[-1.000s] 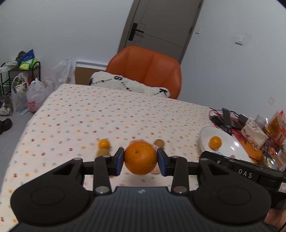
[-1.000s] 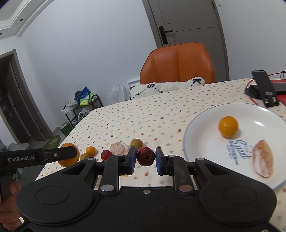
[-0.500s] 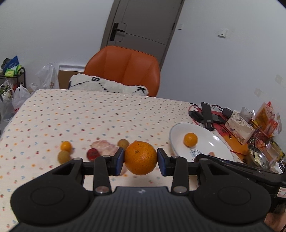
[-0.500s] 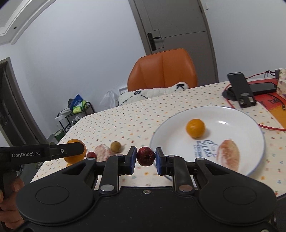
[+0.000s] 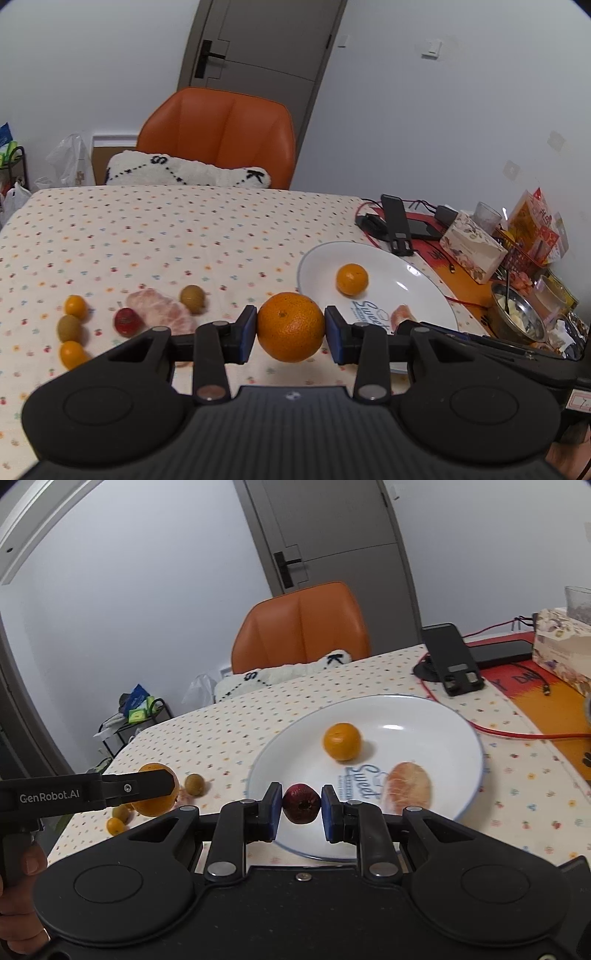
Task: Organize fruits
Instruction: 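Carry the apple and orange onto the white plate and open both tools, then move both open tools back from the plate to the remaining fruit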
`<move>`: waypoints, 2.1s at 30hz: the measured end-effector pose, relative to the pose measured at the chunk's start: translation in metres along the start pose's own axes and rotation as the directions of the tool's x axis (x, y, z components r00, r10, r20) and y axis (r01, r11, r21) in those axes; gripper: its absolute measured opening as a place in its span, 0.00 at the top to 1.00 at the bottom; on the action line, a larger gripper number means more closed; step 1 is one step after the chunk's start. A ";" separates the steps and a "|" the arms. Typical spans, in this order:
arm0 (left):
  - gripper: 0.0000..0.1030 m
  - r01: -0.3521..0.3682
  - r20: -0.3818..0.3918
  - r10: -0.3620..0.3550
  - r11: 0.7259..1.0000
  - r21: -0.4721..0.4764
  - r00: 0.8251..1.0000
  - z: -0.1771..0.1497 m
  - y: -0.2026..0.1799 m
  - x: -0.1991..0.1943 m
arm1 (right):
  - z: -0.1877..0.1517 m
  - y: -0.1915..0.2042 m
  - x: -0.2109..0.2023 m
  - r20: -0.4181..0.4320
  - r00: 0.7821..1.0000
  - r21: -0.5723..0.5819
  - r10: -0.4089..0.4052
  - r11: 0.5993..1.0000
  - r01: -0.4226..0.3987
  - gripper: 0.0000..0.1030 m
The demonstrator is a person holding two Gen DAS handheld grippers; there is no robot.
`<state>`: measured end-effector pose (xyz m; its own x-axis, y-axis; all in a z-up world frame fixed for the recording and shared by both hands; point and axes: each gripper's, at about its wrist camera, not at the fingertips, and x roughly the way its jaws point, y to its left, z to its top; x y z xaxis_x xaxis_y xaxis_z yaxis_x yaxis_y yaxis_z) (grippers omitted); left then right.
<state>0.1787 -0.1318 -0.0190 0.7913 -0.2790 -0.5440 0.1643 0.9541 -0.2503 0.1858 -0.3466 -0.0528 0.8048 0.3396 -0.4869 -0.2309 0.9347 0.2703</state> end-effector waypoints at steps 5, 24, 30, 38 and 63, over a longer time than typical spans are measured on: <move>0.63 0.013 -0.014 -0.013 1.000 0.020 1.000 0.000 -0.012 0.010 | -0.002 -0.013 0.000 -0.003 1.000 0.019 -0.020 1.000 0.020 0.79; 0.63 0.040 -0.069 -0.034 0.996 0.083 0.997 0.001 -0.047 0.053 | -0.006 -0.041 -0.001 -0.010 1.000 0.074 -0.030 0.997 0.030 0.72; 0.60 0.025 -0.055 -0.020 0.995 0.093 0.998 0.001 -0.050 0.052 | -0.007 -0.042 -0.001 -0.018 0.999 0.077 -0.026 0.997 0.028 0.69; 0.48 -0.020 -0.027 0.022 0.997 0.069 0.999 0.005 -0.034 0.036 | -0.008 -0.034 -0.002 -0.018 0.999 0.061 -0.031 0.998 0.032 0.64; 0.07 -0.146 0.001 0.146 0.989 0.038 0.989 -0.007 0.032 -0.013 | -0.007 0.015 -0.001 -0.010 0.999 -0.038 -0.047 0.998 0.046 0.14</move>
<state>0.1698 -0.0985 -0.0252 0.8074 -0.1365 -0.5740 0.0691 0.9881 -0.1377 0.1776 -0.3319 -0.0537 0.8091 0.2966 -0.5074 -0.2142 0.9527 0.2155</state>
